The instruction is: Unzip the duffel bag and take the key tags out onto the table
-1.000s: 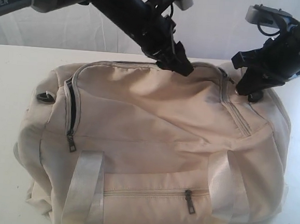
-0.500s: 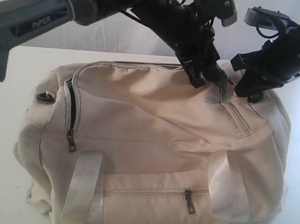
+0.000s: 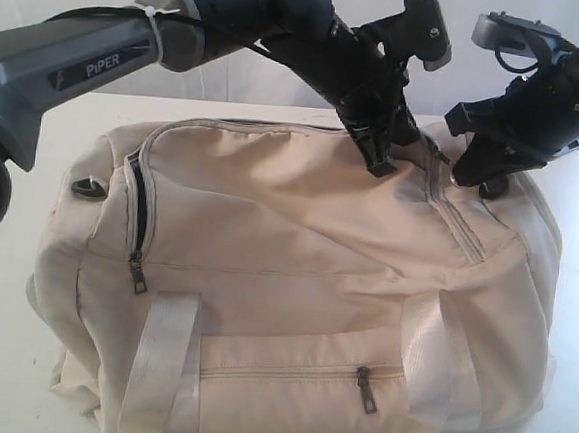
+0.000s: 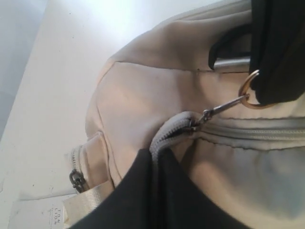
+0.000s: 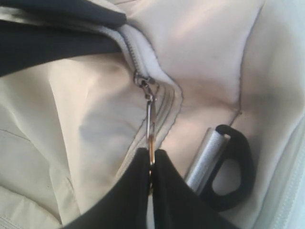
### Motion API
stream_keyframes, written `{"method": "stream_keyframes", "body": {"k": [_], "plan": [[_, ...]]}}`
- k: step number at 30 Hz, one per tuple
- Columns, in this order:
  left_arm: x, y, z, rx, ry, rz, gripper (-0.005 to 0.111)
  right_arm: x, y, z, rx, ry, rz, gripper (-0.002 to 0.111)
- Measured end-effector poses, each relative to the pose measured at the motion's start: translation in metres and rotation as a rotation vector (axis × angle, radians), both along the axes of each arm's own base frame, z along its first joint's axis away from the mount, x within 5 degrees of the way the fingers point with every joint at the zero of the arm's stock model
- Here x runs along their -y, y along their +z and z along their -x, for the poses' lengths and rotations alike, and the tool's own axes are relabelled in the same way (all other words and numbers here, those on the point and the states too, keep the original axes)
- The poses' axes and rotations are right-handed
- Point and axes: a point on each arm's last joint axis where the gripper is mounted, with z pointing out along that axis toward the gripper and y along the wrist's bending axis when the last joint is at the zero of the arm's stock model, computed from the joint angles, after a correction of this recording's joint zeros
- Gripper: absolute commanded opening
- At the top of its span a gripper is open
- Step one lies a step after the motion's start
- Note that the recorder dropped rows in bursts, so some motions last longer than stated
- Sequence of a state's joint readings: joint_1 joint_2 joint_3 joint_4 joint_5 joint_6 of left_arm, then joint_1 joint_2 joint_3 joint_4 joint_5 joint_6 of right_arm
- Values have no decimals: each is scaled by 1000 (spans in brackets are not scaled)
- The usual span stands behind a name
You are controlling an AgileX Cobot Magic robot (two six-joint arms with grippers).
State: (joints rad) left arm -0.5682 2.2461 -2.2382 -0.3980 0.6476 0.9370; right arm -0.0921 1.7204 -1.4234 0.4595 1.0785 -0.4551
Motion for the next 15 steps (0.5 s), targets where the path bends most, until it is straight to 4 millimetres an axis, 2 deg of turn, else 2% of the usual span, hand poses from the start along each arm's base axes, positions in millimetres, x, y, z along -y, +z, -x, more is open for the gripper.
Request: {"method": "stream_keyframes", "body": {"k": [15], "plan": [[2, -3, -2, -79, 92, 59, 0, -1, -4, 5, -24, 2, -13, 0]]}}
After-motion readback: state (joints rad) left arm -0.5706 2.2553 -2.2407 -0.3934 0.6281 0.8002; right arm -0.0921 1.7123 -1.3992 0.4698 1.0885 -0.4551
